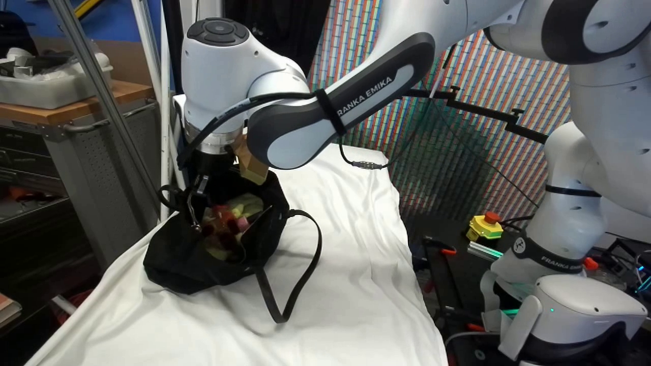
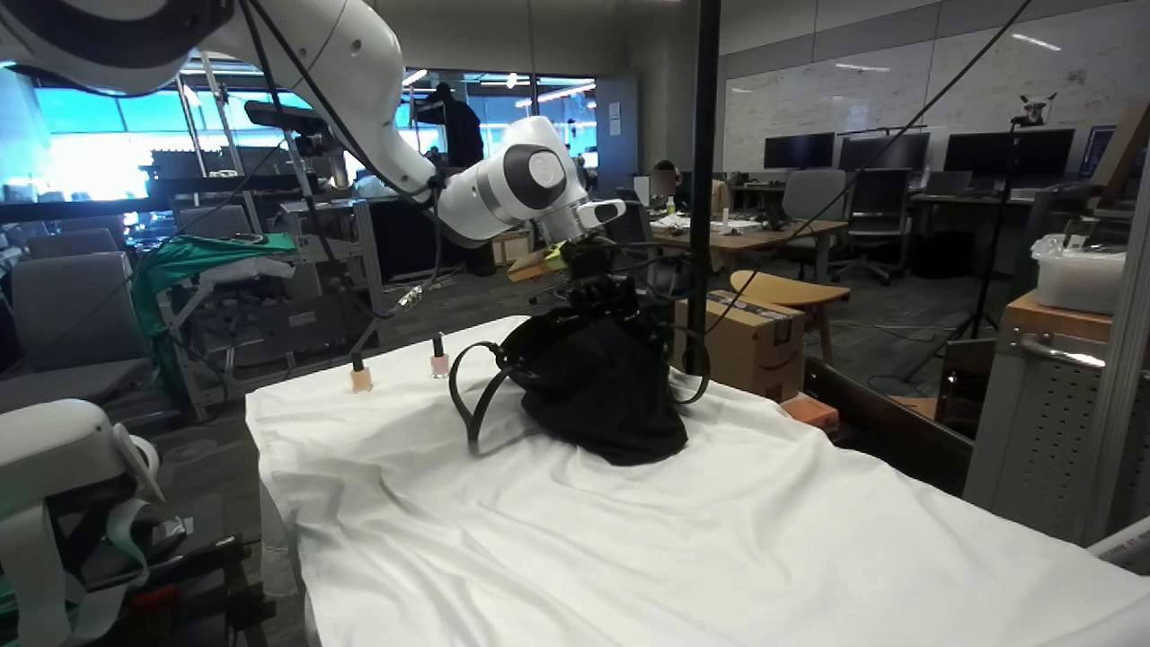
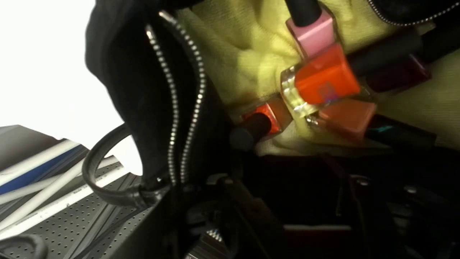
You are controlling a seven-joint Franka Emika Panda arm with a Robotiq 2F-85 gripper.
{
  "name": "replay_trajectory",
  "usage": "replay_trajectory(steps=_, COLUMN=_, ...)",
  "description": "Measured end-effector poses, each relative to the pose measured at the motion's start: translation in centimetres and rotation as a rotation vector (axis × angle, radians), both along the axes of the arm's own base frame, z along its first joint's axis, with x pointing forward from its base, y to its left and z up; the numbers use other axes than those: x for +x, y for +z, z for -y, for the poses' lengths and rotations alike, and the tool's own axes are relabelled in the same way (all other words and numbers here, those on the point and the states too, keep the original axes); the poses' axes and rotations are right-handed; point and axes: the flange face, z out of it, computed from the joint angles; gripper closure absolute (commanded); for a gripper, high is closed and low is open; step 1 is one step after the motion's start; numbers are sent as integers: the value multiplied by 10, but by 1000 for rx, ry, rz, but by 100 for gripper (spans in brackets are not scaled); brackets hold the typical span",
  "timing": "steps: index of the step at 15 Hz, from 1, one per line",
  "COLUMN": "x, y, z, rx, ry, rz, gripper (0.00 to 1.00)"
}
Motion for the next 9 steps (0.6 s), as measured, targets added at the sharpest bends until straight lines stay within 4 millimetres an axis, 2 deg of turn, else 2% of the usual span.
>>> replay_trajectory(steps=2, x=4, y=-3, z=0, rx=-5, ry=3, rz=-12, gripper=1)
replay_trajectory(steps=9, x=-3, y=-6, z=-13, rx=-12, ry=10, rz=-52, gripper=0)
